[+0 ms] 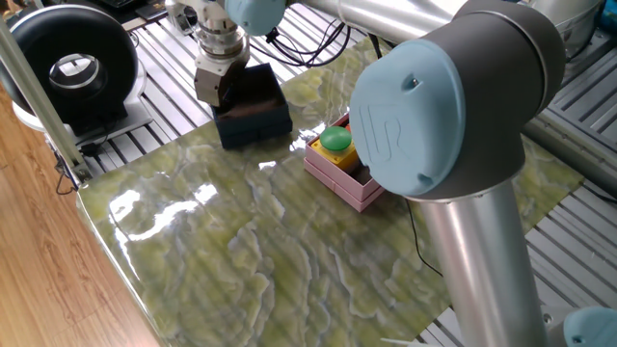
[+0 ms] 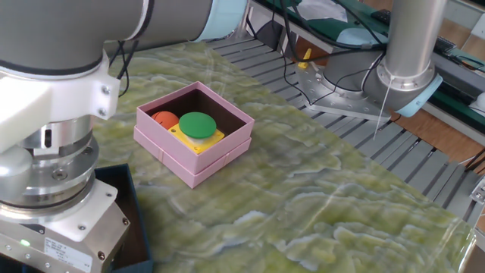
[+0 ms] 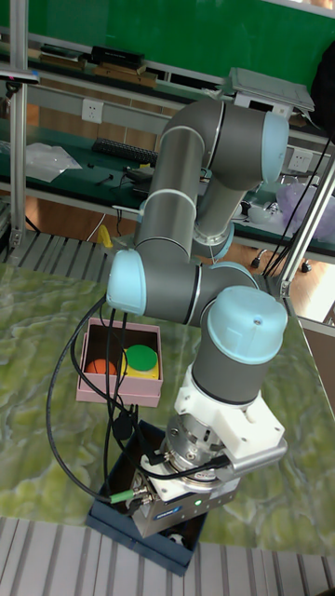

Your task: Move an object from one box to another

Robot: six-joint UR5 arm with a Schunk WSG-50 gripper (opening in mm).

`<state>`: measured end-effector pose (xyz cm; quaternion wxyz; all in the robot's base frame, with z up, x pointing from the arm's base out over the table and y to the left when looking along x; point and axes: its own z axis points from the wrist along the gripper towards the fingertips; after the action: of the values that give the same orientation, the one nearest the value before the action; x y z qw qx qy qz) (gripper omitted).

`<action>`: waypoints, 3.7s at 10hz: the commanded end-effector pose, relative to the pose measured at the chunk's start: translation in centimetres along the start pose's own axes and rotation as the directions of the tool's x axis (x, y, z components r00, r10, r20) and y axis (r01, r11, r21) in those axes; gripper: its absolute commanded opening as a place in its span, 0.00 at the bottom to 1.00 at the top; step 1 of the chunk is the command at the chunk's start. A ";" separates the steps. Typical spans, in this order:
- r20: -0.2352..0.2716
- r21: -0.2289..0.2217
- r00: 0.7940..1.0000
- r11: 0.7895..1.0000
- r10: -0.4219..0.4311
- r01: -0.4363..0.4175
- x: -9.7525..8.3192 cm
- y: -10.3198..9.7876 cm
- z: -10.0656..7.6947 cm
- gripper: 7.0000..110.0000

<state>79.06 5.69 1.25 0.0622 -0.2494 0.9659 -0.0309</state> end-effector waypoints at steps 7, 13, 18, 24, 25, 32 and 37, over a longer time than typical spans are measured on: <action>0.078 0.006 0.995 0.998 -0.068 0.067 -1.6 -0.1 -0.8 0.36; 0.096 0.004 0.994 0.998 -0.058 0.058 -1.5 0.1 -0.2 0.36; 0.111 -0.048 0.991 0.995 -0.079 0.085 -1.5 1.3 0.0 0.36; 0.144 -0.100 0.964 0.966 -0.222 0.238 -1.1 0.3 -1.5 0.36; 0.164 -0.111 0.958 0.961 -0.235 0.255 -1.6 0.7 -1.7 0.36; 0.208 -0.154 0.921 0.919 -0.329 0.363 -1.6 3.2 -1.4 0.36; 0.184 -0.199 0.912 0.895 -0.367 0.400 1.5 4.2 -1.3 0.36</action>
<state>76.99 8.96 1.94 0.1025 -0.4346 0.8913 0.0781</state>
